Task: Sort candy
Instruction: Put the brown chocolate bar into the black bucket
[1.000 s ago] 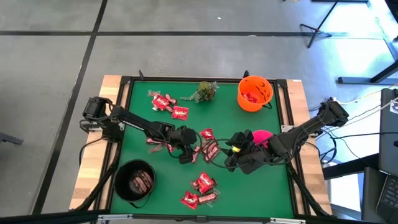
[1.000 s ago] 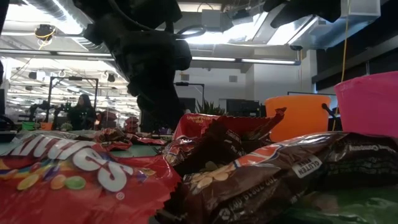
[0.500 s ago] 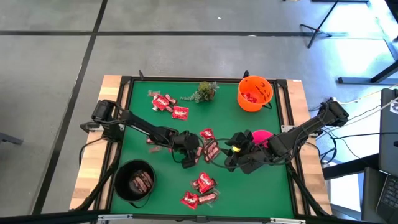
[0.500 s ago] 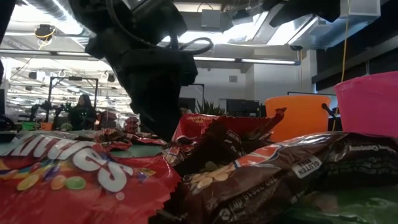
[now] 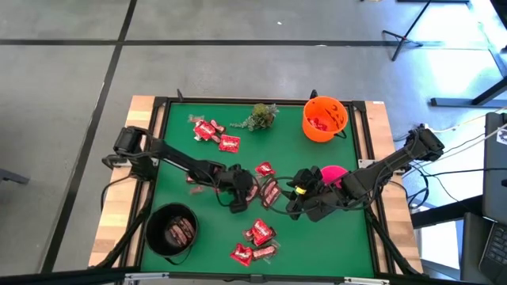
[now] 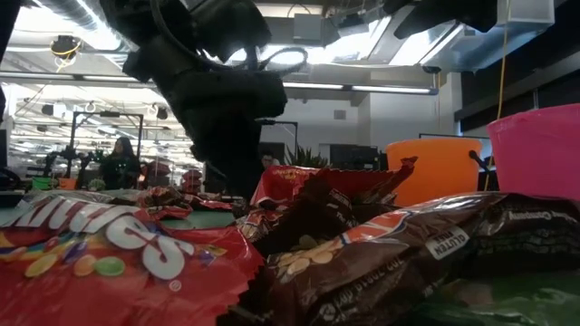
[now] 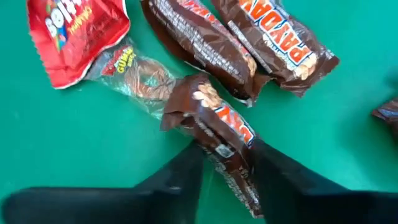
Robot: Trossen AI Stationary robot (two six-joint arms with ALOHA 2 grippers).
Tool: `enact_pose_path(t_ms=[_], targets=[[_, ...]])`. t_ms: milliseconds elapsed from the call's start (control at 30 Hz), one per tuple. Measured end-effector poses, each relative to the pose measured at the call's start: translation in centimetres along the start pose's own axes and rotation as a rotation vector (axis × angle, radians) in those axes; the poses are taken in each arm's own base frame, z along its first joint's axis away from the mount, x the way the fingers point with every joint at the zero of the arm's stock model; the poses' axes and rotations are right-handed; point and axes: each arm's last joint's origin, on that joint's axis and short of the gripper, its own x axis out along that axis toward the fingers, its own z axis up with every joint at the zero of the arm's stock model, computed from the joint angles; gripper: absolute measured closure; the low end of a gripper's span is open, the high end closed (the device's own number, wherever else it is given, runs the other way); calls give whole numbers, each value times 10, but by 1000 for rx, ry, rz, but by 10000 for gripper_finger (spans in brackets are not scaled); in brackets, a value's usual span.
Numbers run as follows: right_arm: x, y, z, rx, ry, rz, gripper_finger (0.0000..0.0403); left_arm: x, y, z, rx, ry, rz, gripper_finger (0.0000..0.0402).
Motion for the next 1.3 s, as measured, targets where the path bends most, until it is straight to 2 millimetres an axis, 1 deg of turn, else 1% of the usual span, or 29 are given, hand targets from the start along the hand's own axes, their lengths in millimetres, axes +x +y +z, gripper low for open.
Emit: enact_pose_path(t_ms=[67, 133, 200, 267, 400, 533, 667, 733, 800, 867, 933, 1133, 1200, 1300], targets=[[0, 0, 0, 0, 0, 0, 237, -8, -1, 3, 4, -16, -8, 325], [0, 0, 0, 0, 0, 0, 237, -21, -3, 9, 12, -43, -20, 357], [0, 0, 0, 0, 0, 0, 237, -37, -3, 15, 27, -66, -35, 382], [0, 0, 0, -1, 3, 1, 237, -56, -4, 20, 45, -92, -46, 394], [0, 0, 0, -1, 8, 3, 237, -104, -7, 28, 81, -163, -82, 389], [0, 0, 0, -1, 10, 5, 237, -162, -13, 27, 144, -263, -151, 387], [0, 0, -1, -1, 16, 8, 237, -225, -20, 15, 221, -312, -301, 387], [0, 0, -1, -2, 16, 8, 237, -250, -23, 5, 260, -306, -362, 386], [0, 0, -1, -2, 16, 7, 237, -268, -26, -7, 300, -297, -417, 386], [0, 0, -1, -4, 18, 4, 237, -280, -30, -18, 308, -261, -468, 386], [0, -1, -1, -6, 19, 2, 237, -285, -34, -30, 308, -195, -501, 386], [0, -1, -1, -6, 19, 2, 237, -281, -45, -66, 259, 127, -448, 386], [0, -1, -1, -6, 19, 2, 237, -278, -52, -73, 257, 181, -443, 386], [0, -1, -1, -6, 19, 2, 237, -276, -62, -78, 252, 211, -454, 385]])
